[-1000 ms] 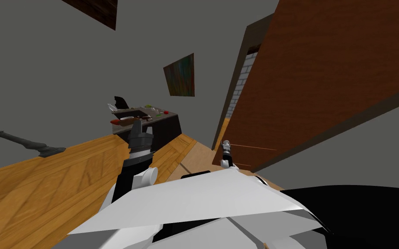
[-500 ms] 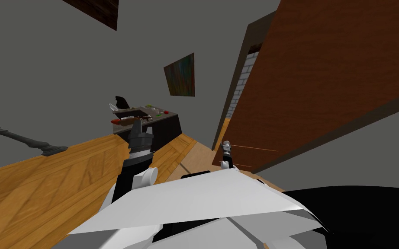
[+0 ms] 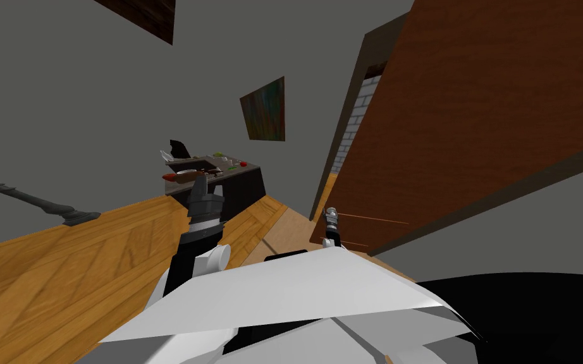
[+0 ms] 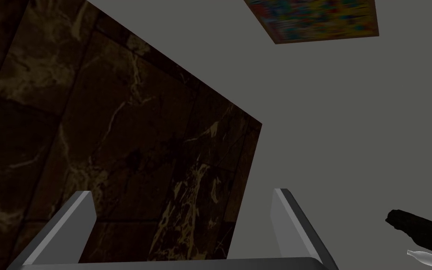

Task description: Pull the door open

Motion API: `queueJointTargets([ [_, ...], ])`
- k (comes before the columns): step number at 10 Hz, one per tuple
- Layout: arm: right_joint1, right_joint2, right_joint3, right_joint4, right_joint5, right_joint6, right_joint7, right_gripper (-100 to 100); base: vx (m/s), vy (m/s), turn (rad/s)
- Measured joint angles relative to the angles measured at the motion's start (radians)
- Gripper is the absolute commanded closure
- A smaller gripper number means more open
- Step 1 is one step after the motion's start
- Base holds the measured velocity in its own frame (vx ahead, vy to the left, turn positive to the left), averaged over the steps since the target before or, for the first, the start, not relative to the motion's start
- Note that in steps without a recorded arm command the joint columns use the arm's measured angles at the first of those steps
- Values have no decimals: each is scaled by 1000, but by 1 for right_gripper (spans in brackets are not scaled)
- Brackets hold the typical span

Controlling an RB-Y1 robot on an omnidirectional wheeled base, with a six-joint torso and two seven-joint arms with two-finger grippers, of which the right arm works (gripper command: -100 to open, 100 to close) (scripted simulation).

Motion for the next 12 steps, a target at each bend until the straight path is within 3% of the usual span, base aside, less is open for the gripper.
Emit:
queueJointTargets([
  [1,-7,3,0,10,1,-2,5,-100,11,-28,24],
  [2,21,11,2,-25,3,-1,9,-100,3,-20,2],
  [3,30,16,3,-44,3,5,13,-100,-16,0,-5],
  [5,11,4,4,-6,3,-17,-4,-100,1,-5,10],
  [6,28,10,4,-36,3,-3,2,-100,0,0,0],
  [7,12,7,4,-11,3,-10,1,-100,6,5,-4],
  [8,-10,2,4,38,4,-37,-5,-100,0,0,0],
  [9,-2,2,3,26,3,-32,-5,-100,-4,22,25],
  [10,-5,3,5,19,5,-32,-4,100,-1,3,-38],
  [12,-7,-10,-3,17,1,-43,-3,100,-3,-36,-40],
])
